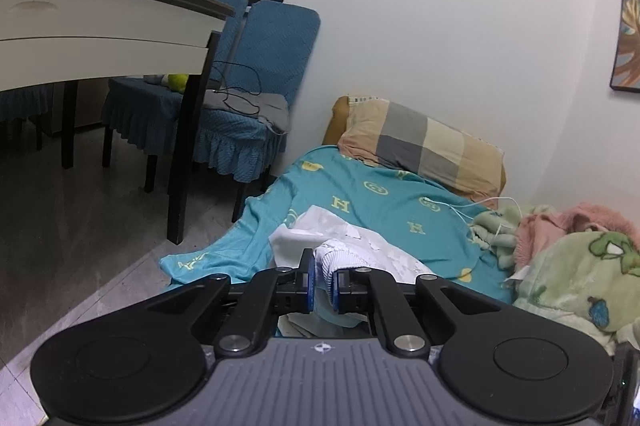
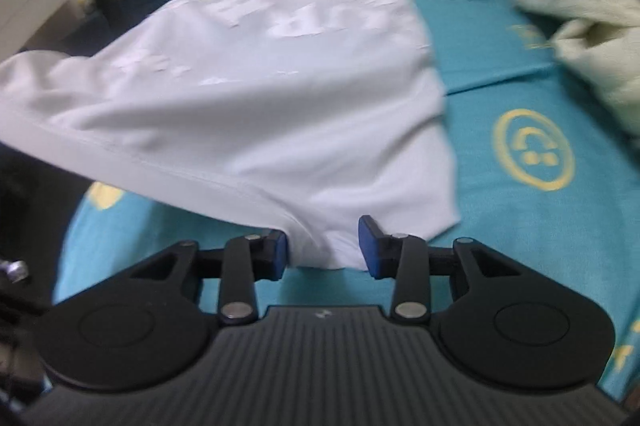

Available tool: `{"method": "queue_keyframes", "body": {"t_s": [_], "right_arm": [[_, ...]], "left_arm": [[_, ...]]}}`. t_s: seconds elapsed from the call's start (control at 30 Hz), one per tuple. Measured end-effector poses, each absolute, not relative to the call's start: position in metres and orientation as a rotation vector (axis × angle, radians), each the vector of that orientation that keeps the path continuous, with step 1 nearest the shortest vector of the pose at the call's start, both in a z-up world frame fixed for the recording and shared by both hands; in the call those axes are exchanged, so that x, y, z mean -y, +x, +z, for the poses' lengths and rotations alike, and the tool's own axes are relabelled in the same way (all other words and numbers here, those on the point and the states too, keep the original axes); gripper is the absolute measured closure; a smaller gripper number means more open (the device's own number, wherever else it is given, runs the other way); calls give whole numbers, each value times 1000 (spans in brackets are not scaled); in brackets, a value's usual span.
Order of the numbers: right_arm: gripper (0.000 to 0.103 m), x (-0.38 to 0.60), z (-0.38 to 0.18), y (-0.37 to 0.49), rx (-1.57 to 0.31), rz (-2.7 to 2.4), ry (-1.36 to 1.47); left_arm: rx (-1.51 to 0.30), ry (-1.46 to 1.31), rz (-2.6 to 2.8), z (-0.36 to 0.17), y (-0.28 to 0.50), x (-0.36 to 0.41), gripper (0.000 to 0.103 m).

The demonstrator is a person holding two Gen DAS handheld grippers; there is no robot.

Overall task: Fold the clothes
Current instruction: 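Lift the T-shirt with both grippers, raising it off the bed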

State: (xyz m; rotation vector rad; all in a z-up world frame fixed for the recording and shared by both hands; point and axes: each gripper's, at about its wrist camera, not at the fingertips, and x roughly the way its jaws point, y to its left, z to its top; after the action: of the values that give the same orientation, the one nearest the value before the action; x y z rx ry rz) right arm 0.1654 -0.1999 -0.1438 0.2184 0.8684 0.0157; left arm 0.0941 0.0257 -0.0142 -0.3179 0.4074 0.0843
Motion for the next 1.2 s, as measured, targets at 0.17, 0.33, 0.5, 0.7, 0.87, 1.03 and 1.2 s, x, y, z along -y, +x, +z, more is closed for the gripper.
{"method": "queue_keyframes", "body": {"t_s": [0.17,0.33,0.5,0.7,0.87,1.03,1.2], "right_arm": [[62,232,-108,141,-585,-152,303],[79,244,-95,138,-491,-152,342],[84,244,-99,145,-488,-142,369],[84,239,-88,138,-396,-153,316],[84,241,-108,156,-511,-178,294],[93,240,-88,157,-444,-160,251],[93,241,-4,139,-266,-119,218]], "left_arm": [[-456,-299,84,-22,101,-25,95],[-561,-264,87,-44,114,-20,93],[-704,-272,128,-76,131,-27,74],[-798,-218,162,-104,141,-22,57],[-743,-203,148,-100,137,-17,96],[-484,-189,134,-55,121,-12,99],[-285,-223,75,32,106,-14,100]]}}
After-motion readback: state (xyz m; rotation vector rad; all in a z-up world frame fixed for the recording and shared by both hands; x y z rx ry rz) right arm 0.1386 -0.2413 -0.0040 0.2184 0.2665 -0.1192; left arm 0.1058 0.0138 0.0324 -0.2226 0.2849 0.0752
